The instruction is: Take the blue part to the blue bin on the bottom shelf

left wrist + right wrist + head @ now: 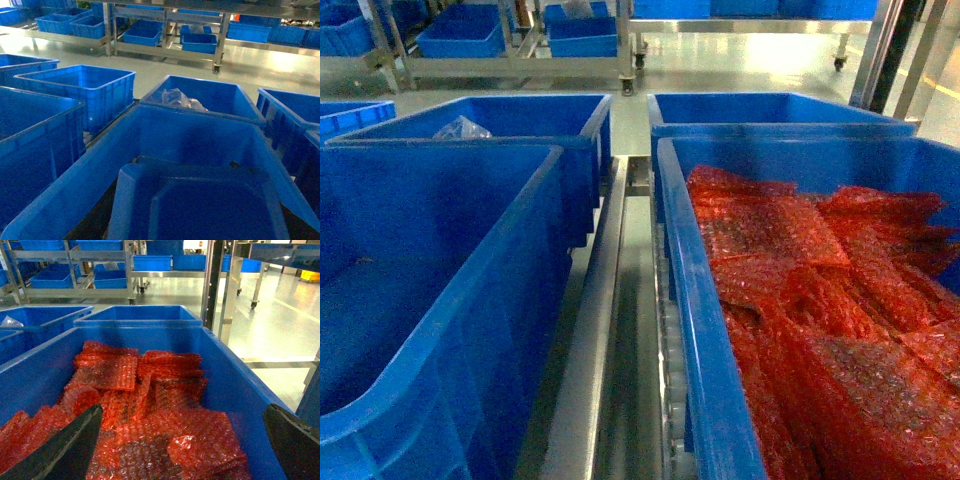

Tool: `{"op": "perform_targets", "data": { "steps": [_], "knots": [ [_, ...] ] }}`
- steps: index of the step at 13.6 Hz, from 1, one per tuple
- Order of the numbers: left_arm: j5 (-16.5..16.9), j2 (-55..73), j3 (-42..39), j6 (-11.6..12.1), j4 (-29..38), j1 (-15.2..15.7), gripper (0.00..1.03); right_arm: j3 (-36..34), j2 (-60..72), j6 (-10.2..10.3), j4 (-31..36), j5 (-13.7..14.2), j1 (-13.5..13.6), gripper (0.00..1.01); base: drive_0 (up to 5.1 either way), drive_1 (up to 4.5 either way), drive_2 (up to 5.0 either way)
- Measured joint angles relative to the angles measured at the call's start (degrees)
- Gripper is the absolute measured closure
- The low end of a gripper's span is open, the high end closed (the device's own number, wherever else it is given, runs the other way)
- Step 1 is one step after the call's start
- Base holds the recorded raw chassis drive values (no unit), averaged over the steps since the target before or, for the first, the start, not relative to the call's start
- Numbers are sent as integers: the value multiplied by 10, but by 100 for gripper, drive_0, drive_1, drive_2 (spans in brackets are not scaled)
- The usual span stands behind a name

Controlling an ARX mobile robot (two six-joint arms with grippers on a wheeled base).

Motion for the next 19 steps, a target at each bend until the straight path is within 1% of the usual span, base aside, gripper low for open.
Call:
{"op": "perform_targets", "data": {
  "steps": [19],
  "knots": [
    [0,0,0,0,0,0,60,0,0,0,0,0,0,3,0,0,0]
  ]
}}
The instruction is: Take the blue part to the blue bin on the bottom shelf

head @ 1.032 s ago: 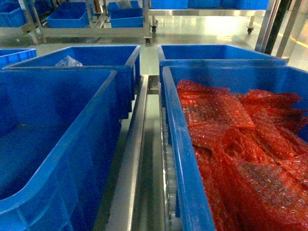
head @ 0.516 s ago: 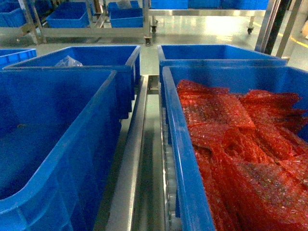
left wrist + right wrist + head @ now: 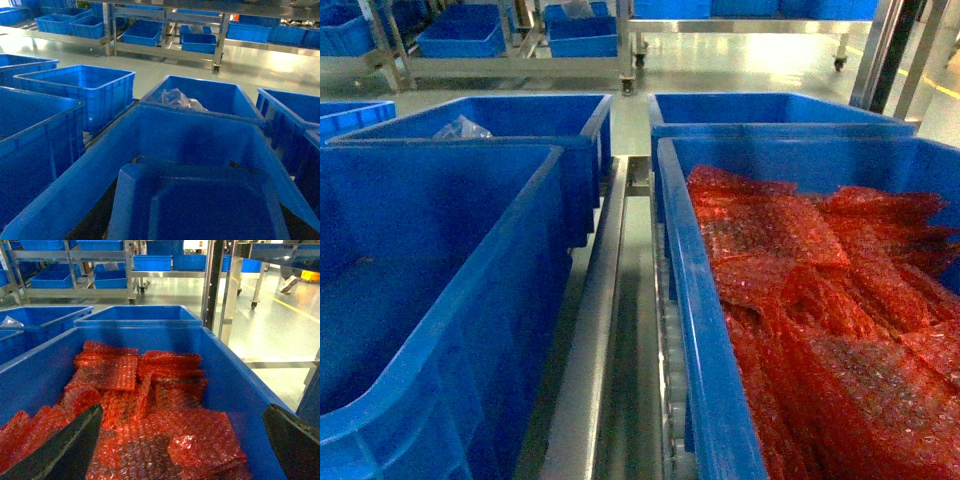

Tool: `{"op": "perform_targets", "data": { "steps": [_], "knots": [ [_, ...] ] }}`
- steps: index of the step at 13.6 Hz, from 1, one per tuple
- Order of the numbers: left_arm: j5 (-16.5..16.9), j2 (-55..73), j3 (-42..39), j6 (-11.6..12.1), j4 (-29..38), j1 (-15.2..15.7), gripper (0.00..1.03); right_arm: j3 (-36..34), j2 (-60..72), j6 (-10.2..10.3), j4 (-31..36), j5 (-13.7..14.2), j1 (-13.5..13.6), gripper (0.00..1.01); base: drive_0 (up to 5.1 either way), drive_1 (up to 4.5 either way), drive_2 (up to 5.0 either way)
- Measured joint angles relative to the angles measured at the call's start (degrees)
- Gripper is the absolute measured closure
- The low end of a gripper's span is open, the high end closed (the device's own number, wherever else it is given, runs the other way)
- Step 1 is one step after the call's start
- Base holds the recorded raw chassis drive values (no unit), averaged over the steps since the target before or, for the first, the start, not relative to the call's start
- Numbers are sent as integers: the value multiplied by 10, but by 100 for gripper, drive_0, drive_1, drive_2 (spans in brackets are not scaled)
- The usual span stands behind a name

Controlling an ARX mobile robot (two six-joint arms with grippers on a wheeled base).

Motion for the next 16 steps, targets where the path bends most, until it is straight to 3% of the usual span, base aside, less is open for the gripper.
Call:
{"op": "perform_targets", "data": {
  "steps": [6,8,9,12,14,15,16],
  "knots": [
    [0,0,0,0,0,0,60,0,0,0,0,0,0,3,0,0,0],
    [-126,56,50,-17,-146,-33,60,0,0,0,0,0,0,3,0,0,0],
    [-141,64,54,-22,-183,-32,60,0,0,0,0,0,0,3,0,0,0],
    [-134,69,76,-26,-169,-67,60,0,0,0,0,0,0,3,0,0,0],
    [-96,141,81,-26,-85,-67,60,0,0,0,0,0,0,3,0,0,0],
    [-71,177,80,-27,-50,-62,56,0,0,0,0,0,0,3,0,0,0],
    [-67,195,77,-23,-22,-58,43,0,0,0,0,0,0,3,0,0,0]
  ]
}}
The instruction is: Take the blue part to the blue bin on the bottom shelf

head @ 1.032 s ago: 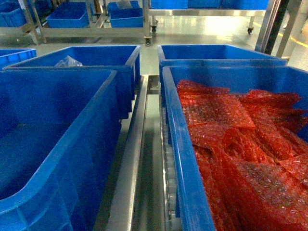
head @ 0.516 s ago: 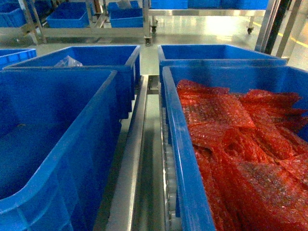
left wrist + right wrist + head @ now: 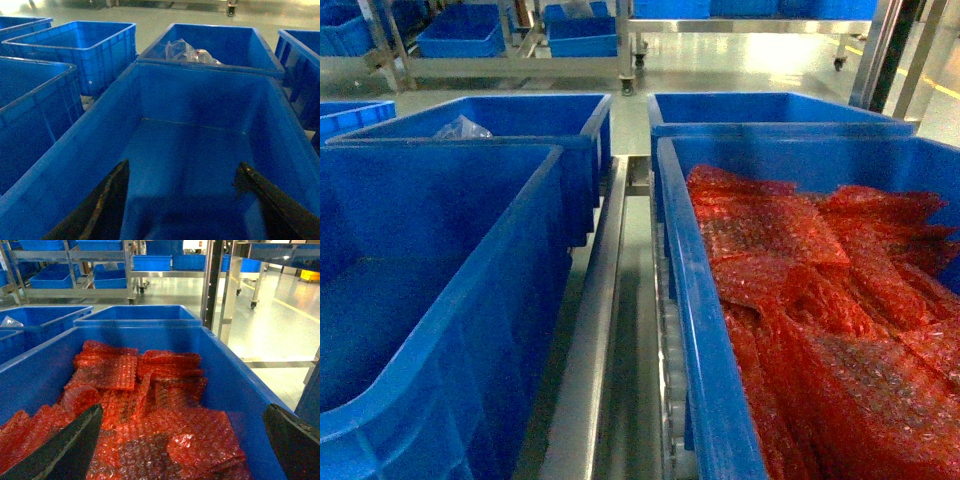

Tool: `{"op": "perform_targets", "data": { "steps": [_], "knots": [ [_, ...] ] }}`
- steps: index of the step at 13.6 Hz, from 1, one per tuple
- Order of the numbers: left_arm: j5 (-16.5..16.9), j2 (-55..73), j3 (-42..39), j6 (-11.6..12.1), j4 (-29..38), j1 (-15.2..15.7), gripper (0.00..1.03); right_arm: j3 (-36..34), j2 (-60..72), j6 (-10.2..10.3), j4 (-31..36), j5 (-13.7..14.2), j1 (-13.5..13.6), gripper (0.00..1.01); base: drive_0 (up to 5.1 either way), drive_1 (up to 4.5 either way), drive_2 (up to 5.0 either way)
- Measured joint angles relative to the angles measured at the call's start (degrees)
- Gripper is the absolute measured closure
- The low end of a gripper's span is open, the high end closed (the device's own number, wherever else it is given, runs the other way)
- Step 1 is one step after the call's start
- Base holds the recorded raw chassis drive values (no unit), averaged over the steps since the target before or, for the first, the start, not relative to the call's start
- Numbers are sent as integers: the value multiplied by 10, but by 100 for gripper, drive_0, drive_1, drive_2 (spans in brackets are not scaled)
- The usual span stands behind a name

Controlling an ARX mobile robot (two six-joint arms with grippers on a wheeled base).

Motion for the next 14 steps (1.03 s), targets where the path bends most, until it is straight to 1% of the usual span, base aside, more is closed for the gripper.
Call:
{"op": "perform_targets", "data": {
  "steps": [1,3,6,7,8,9,10,11,12,13,14],
  "knots": [
    [-3,-2,-1,3,1,1,29,0,0,0,0,0,0,3,0,0,0],
    [-6,-5,-1,8,2,1,6,0,0,0,0,0,0,3,0,0,0],
    [-6,-4,-1,9,2,1,5,0,0,0,0,0,0,3,0,0,0],
    [38,-13,-22,20,70,15,9,0,0,0,0,0,0,3,0,0,0],
    [132,-50,-72,42,152,55,22,0,0,0,0,0,0,3,0,0,0],
    [228,-89,-123,57,193,85,48,0,0,0,-1,0,0,3,0,0,0],
    [280,-117,-157,59,188,126,73,0,0,0,0,0,0,3,0,0,0],
    [300,-130,-167,59,188,167,86,0,0,0,0,0,0,3,0,0,0],
    [303,-143,-174,59,188,168,98,0,0,0,0,0,0,3,0,0,0],
    [310,-154,-184,60,185,163,101,0,0,0,0,0,0,3,0,0,0],
    [309,-164,-194,60,181,163,101,0,0,0,0,0,0,3,0,0,0]
  ]
}}
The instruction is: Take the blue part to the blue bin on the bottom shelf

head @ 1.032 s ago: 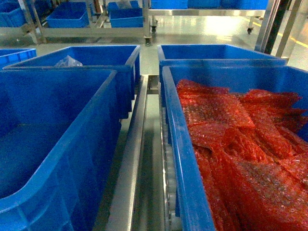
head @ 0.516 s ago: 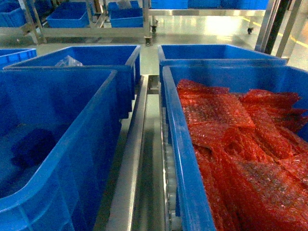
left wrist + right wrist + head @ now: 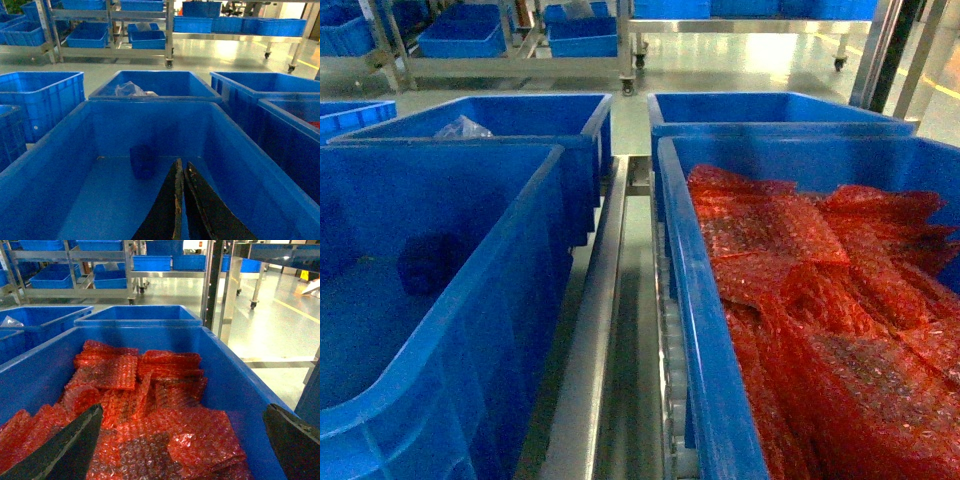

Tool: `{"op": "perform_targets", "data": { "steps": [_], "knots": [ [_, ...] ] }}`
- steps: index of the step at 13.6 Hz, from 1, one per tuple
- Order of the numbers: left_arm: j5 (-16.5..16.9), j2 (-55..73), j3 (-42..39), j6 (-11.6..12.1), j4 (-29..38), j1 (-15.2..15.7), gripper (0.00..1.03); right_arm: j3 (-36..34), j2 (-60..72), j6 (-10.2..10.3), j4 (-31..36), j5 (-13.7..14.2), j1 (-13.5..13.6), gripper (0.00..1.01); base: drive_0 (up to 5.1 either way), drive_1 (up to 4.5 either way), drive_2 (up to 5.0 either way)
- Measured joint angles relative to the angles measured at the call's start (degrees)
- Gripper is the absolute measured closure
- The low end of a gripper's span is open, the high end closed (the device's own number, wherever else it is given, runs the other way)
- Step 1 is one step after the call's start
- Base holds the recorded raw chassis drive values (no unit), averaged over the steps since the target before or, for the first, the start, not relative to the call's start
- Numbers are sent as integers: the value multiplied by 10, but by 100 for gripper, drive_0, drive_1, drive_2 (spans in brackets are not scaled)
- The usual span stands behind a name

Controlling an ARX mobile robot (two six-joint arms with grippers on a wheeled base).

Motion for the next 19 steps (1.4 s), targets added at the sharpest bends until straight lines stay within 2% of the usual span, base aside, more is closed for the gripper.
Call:
{"op": "perform_targets", "data": {
  "steps": [4,5,6,12,13,14,19],
  "knots": [
    [0,-57,-28,0,-26,0,101,0,0,0,0,0,0,3,0,0,0],
    [0,-104,-29,0,-94,0,101,0,0,0,0,0,0,3,0,0,0],
    [0,-152,-49,0,-113,0,101,0,0,0,0,0,0,3,0,0,0],
    [0,-159,-48,1,-110,0,101,0,0,0,0,0,0,3,0,0,0],
    [-1,-159,-48,1,-110,0,93,0,0,0,0,0,0,3,0,0,0],
    [-1,-159,-48,1,-110,0,81,0,0,0,0,0,0,3,0,0,0],
    [0,-159,-48,1,-110,0,9,0,0,0,0,0,0,3,0,0,0]
  ]
}}
